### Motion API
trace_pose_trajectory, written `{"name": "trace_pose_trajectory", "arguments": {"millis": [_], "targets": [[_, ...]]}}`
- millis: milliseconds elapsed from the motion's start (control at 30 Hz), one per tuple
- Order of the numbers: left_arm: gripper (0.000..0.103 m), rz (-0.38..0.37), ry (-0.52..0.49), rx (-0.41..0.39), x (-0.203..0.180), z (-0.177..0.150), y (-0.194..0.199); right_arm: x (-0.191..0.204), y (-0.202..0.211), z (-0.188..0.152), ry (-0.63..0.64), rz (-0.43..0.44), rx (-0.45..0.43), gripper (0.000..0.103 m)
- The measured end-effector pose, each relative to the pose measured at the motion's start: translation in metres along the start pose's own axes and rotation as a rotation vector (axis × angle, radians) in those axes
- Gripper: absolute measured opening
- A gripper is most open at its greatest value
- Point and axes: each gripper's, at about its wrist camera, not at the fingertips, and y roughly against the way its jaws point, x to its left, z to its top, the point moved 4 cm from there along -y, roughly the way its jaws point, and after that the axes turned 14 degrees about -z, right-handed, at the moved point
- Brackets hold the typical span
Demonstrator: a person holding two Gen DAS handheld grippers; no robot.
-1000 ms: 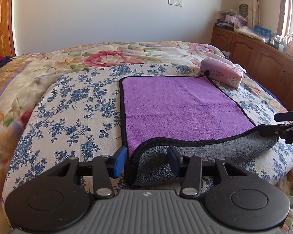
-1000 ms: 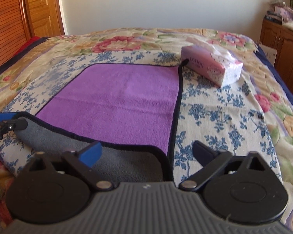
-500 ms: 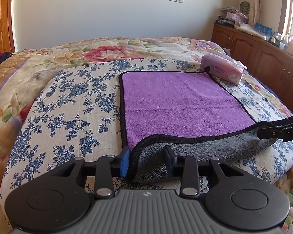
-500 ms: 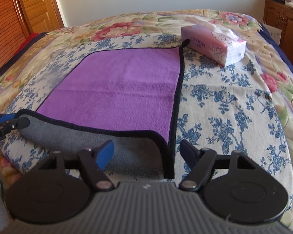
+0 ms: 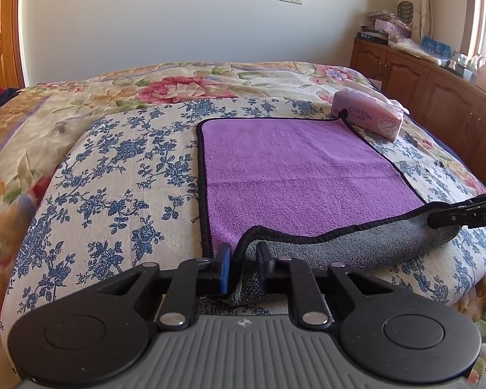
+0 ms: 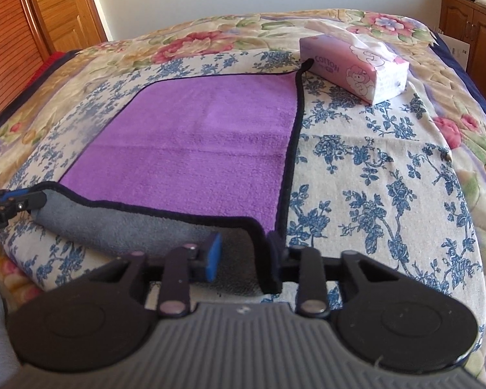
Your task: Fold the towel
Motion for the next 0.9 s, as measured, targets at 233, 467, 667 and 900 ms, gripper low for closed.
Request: {"name": "trace_pose_trajectory", "arguments": {"millis": [233, 467, 667, 900], "targets": [[0.011, -0.011, -0.001, -0.006, -0.001, 0.002, 0.002, 0.0, 0.002, 0.002, 0.018, -0.007, -0.024, 0.01], [0.007, -0.013, -0.002, -0.017, -0.003, 0.003, 0.003, 0.001, 0.004, 0.003, 0.023, -0.003, -0.043, 0.006], [0.007, -0.012, 0.001, -0.024, -0.004, 0.004, 0.005, 0.0, 0.006, 0.005, 0.017, -0.006, -0.06, 0.005], [0.007, -0.019, 0.0, -0.043, -0.007, 0.008, 0.009, -0.001, 0.012, 0.011, 0.002, -0.003, -0.102, 0.005]]}}
